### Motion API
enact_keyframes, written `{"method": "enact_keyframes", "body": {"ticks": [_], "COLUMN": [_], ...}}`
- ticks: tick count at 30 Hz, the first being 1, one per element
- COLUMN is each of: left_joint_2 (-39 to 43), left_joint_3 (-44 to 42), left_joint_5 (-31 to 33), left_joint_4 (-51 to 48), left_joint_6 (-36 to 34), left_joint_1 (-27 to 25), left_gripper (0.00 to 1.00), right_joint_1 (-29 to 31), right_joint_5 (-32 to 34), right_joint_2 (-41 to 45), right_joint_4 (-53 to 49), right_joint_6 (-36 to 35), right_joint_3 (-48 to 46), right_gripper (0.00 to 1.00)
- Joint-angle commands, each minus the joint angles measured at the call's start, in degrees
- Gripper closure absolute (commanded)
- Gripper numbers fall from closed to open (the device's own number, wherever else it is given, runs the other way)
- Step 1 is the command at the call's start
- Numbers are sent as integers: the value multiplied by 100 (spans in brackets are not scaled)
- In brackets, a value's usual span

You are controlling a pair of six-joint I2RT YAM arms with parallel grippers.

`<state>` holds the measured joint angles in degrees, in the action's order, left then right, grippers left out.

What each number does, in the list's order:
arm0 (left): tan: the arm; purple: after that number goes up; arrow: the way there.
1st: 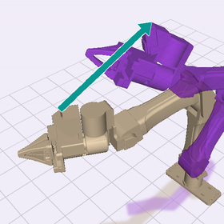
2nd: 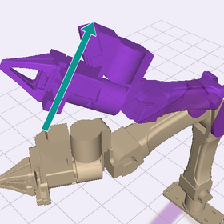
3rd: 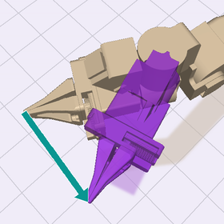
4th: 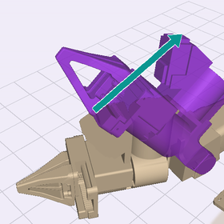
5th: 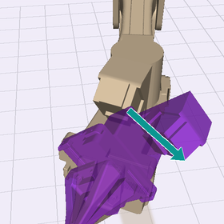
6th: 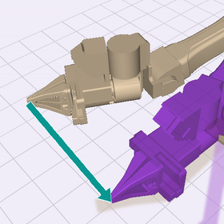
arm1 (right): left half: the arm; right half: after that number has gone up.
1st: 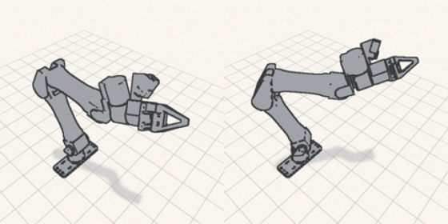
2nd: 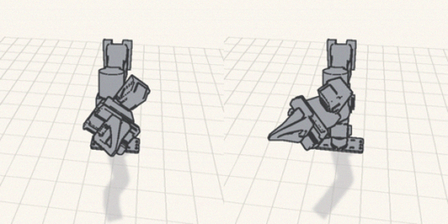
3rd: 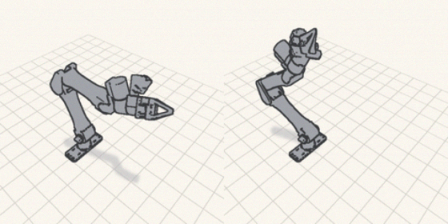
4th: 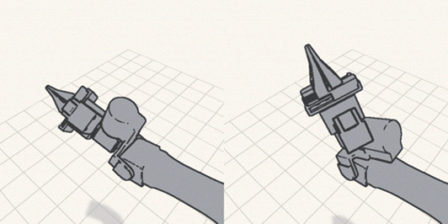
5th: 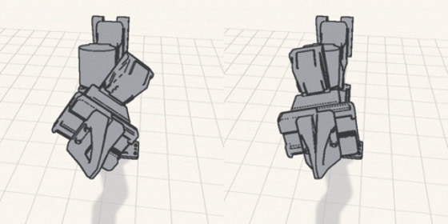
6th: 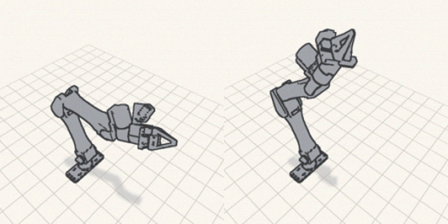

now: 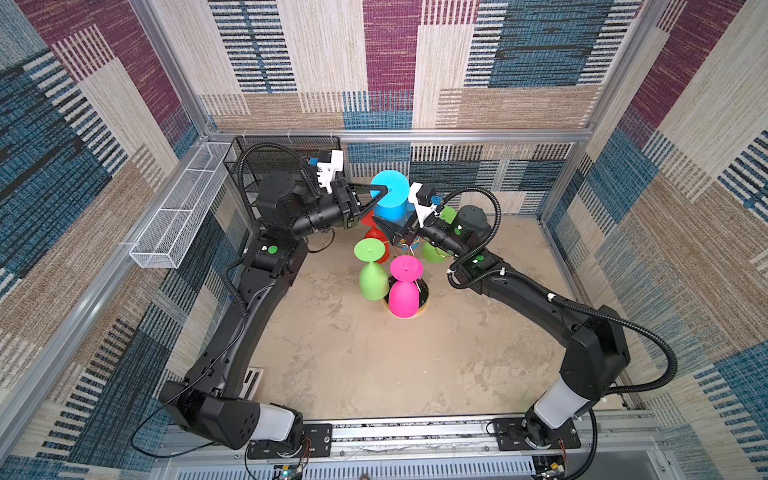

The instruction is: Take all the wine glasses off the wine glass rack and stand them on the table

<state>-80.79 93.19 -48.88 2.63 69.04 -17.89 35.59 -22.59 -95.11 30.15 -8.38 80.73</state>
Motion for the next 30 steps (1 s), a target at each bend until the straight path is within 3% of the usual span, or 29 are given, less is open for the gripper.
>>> {"method": "enact_keyframes", "body": {"ticks": [1,15,27,30], "left_joint_2": [43,-8,-81,-30], "left_joint_3": [-43,-203,-360,-349], "left_joint_5": [-137,-176,-205,-275], "left_joint_4": [503,852,1306,1476], "left_joint_6": [260,404,479,482], "left_joint_1": [27,88,152,311], "left_gripper": [100,100,60,55], "right_joint_1": [31,130,219,213], "right_joint_5": [96,358,441,572], "right_joint_2": [1,167,334,379], "right_joint_4": [42,-342,-1029,-1492], "right_joint_6": [18,-65,-17,83], "right_joint_3": [65,70,218,413], "right_gripper": [3,25,41,44]}}
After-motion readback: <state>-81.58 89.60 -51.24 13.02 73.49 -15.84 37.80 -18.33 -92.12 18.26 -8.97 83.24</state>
